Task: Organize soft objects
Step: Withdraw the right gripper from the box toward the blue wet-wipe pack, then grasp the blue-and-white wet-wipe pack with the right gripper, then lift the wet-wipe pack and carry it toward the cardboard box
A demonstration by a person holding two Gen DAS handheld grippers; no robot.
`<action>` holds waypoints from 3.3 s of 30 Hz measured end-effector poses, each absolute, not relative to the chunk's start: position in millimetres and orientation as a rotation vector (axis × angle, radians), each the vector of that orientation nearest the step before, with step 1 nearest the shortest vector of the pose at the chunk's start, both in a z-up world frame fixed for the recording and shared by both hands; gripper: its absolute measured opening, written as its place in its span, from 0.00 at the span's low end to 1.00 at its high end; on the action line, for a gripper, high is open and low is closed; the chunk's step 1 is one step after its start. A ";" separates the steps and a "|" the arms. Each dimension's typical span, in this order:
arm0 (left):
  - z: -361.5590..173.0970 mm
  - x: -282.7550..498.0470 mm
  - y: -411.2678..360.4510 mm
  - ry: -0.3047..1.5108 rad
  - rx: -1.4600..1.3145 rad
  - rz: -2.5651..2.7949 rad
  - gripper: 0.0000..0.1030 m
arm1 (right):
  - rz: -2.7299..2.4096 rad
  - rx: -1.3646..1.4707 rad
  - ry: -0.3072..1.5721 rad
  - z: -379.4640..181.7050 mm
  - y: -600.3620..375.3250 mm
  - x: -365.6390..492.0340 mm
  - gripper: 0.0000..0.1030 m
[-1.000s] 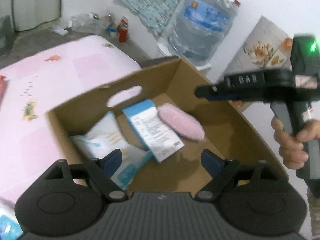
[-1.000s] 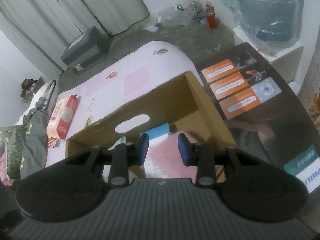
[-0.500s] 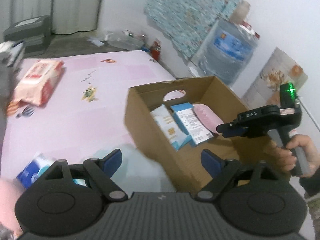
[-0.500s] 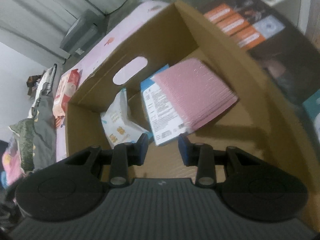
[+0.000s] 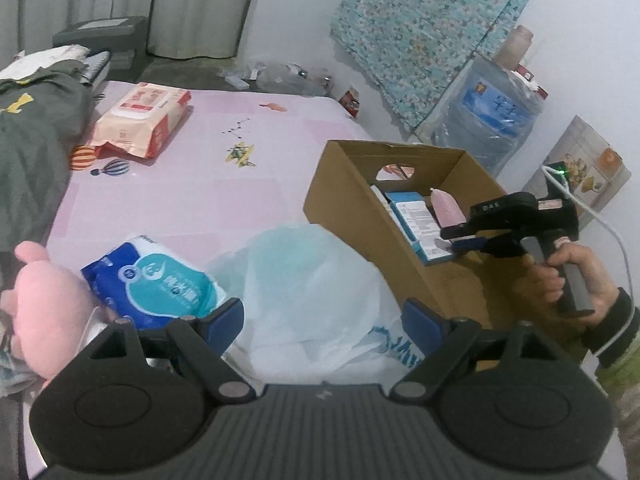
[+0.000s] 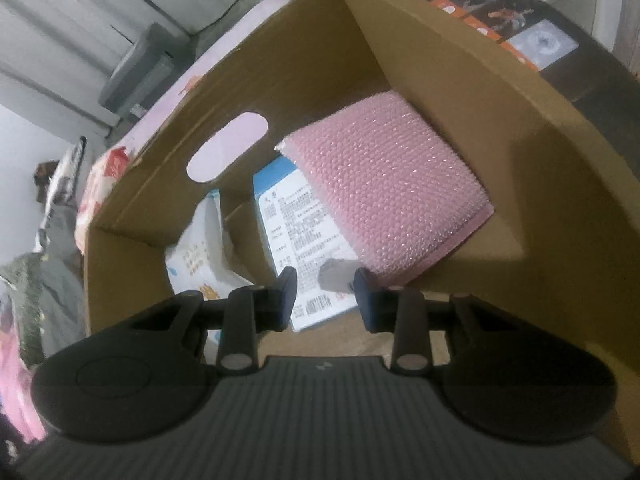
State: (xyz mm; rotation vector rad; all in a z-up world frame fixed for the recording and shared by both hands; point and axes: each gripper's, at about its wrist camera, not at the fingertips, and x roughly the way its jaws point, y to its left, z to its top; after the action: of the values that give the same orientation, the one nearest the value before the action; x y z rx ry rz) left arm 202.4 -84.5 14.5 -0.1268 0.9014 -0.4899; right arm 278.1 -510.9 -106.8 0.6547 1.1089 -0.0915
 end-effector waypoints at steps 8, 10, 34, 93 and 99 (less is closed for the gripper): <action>17.5 180.5 -67.5 0.849 -0.097 -0.453 0.86 | -0.096 0.689 1.085 -90.1 -518.4 257.8 0.40; 18.9 174.9 -61.4 0.836 -0.096 -0.439 0.87 | -0.070 0.691 1.067 -80.6 -514.4 248.6 0.42; 11.2 124.9 16.6 0.709 -0.177 -0.286 0.89 | 0.597 0.619 1.122 7.7 -290.0 261.1 0.51; -3.1 313.1 -20.7 1.023 -0.211 -0.259 0.81 | 0.596 0.637 1.336 -94.9 -199.1 409.5 0.38; 55.0 278.0 -53.5 0.886 -0.200 -0.367 0.81 | 0.620 0.642 1.213 -34.7 -239.0 379.7 0.38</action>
State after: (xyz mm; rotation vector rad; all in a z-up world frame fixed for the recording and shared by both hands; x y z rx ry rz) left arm 278.0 -53.5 55.0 -0.2001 0.8864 -0.3669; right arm 379.7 -239.0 -34.7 0.6423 1.2130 0.6195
